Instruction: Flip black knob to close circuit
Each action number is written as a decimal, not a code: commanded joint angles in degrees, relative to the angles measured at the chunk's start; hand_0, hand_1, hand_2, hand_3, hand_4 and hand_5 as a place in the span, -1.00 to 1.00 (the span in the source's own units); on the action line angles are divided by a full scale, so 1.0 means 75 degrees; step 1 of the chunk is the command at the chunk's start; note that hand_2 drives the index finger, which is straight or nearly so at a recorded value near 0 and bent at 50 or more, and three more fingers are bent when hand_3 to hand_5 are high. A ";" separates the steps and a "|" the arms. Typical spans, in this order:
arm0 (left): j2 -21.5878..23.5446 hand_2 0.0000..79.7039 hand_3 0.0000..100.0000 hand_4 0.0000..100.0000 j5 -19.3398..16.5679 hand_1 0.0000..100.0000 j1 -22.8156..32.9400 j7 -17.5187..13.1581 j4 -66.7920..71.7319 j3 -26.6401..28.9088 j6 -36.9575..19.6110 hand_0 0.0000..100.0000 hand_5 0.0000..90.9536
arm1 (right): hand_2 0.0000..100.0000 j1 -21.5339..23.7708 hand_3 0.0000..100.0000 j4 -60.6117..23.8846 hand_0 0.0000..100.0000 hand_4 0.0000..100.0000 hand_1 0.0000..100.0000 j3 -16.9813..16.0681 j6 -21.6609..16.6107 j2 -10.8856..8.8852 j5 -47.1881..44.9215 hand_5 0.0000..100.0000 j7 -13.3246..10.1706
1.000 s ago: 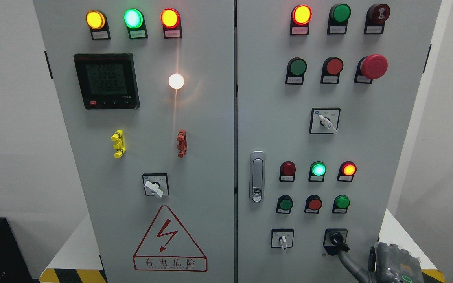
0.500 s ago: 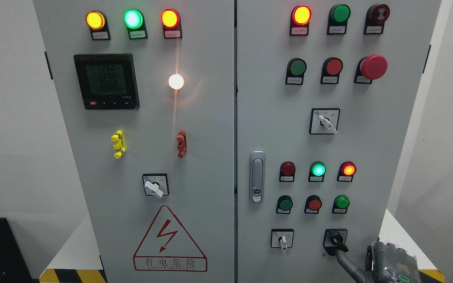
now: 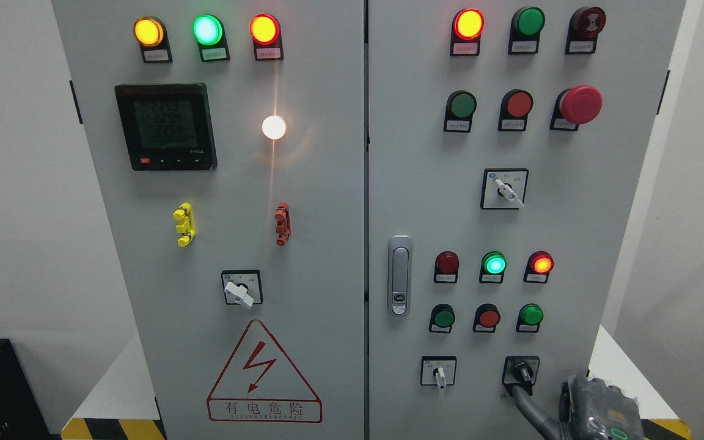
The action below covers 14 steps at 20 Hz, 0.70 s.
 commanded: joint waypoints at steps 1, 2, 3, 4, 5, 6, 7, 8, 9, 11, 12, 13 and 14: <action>0.0009 -1.00 -1.00 -1.00 0.0000 0.11 0.0164 -0.0001 -0.0176 0.0000 -0.0003 -0.76 -1.00 | 0.77 0.0057 1.00 0.0002 -1.00 0.81 -1.00 0.0399 -0.0006 -0.0014 -0.0016 0.90 -0.0132; 0.0009 -1.00 -1.00 -1.00 0.0000 0.11 0.0164 -0.0001 -0.0176 0.0000 -0.0003 -0.76 -1.00 | 0.77 0.0057 1.00 -0.0010 -1.00 0.81 -1.00 0.0411 -0.0018 -0.0014 -0.0016 0.90 -0.0144; -0.0003 -1.00 -1.00 -1.00 0.0000 0.11 0.0164 -0.0001 -0.0176 0.0000 -0.0003 -0.76 -1.00 | 0.77 0.0092 1.00 -0.0022 -1.00 0.81 -1.00 0.0411 -0.0018 -0.0014 -0.0016 0.90 -0.0144; -0.0003 -1.00 -1.00 -1.00 0.0000 0.11 0.0164 -0.0001 -0.0176 0.0000 -0.0003 -0.76 -1.00 | 0.77 0.0139 1.00 -0.0091 -1.00 0.81 -1.00 0.0434 -0.0029 -0.0014 -0.0016 0.90 -0.0155; -0.0003 -1.00 -1.00 -1.00 0.0000 0.11 0.0164 -0.0001 -0.0176 0.0000 -0.0003 -0.76 -1.00 | 0.76 0.0174 1.00 -0.0197 -1.00 0.81 -1.00 0.0446 -0.0029 -0.0014 -0.0028 0.90 -0.0156; 0.0009 -1.00 -1.00 -1.00 0.0000 0.11 0.0164 -0.0001 -0.0176 0.0000 -0.0003 -0.76 -1.00 | 0.76 0.0244 1.00 -0.0267 -1.00 0.82 -1.00 0.0458 -0.0041 -0.0014 -0.0040 0.90 -0.0156; -0.0003 -1.00 -1.00 -1.00 0.0000 0.11 0.0164 -0.0001 -0.0176 0.0000 -0.0003 -0.76 -1.00 | 0.75 0.0303 1.00 -0.0326 -1.00 0.81 -1.00 0.0458 -0.0041 -0.0014 -0.0109 0.90 -0.0179; -0.0003 -1.00 -1.00 -1.00 0.0000 0.11 0.0164 -0.0001 -0.0176 0.0000 -0.0003 -0.76 -1.00 | 0.74 0.0361 1.00 -0.0431 -1.00 0.80 -1.00 0.0458 -0.0041 -0.0002 -0.0226 0.88 -0.0249; 0.0009 -1.00 -1.00 -1.00 0.0000 0.11 0.0164 -0.0001 -0.0176 0.0000 -0.0003 -0.76 -1.00 | 0.73 0.0420 1.00 -0.0467 -1.00 0.79 -1.00 0.0458 -0.0041 -0.0002 -0.0250 0.87 -0.0261; -0.0003 -1.00 -1.00 -1.00 0.0000 0.11 0.0164 -0.0001 -0.0176 0.0000 -0.0003 -0.76 -1.00 | 0.71 0.0584 1.00 -0.0723 -1.00 0.75 -1.00 0.0446 -0.0053 0.0021 -0.0297 0.84 -0.0273; 0.0009 -1.00 -1.00 -1.00 0.0000 0.11 0.0164 -0.0001 -0.0176 0.0000 -0.0003 -0.76 -1.00 | 0.69 0.0666 1.00 -0.0829 -1.00 0.76 -1.00 0.0446 -0.0053 0.0033 -0.0390 0.83 -0.0273; 0.0009 -1.00 -1.00 -1.00 0.0000 0.11 0.0164 -0.0001 -0.0176 0.0000 -0.0003 -0.76 -1.00 | 0.68 0.0783 1.00 -0.0993 -1.00 0.75 -1.00 0.0446 -0.0053 0.0045 -0.0635 0.83 -0.0273; 0.0009 -1.00 -1.00 -1.00 0.0000 0.11 0.0164 -0.0001 -0.0176 0.0000 -0.0003 -0.76 -1.00 | 0.64 0.0911 0.99 -0.1203 -1.00 0.72 -1.00 0.0458 -0.0041 0.0056 -0.0951 0.81 -0.0284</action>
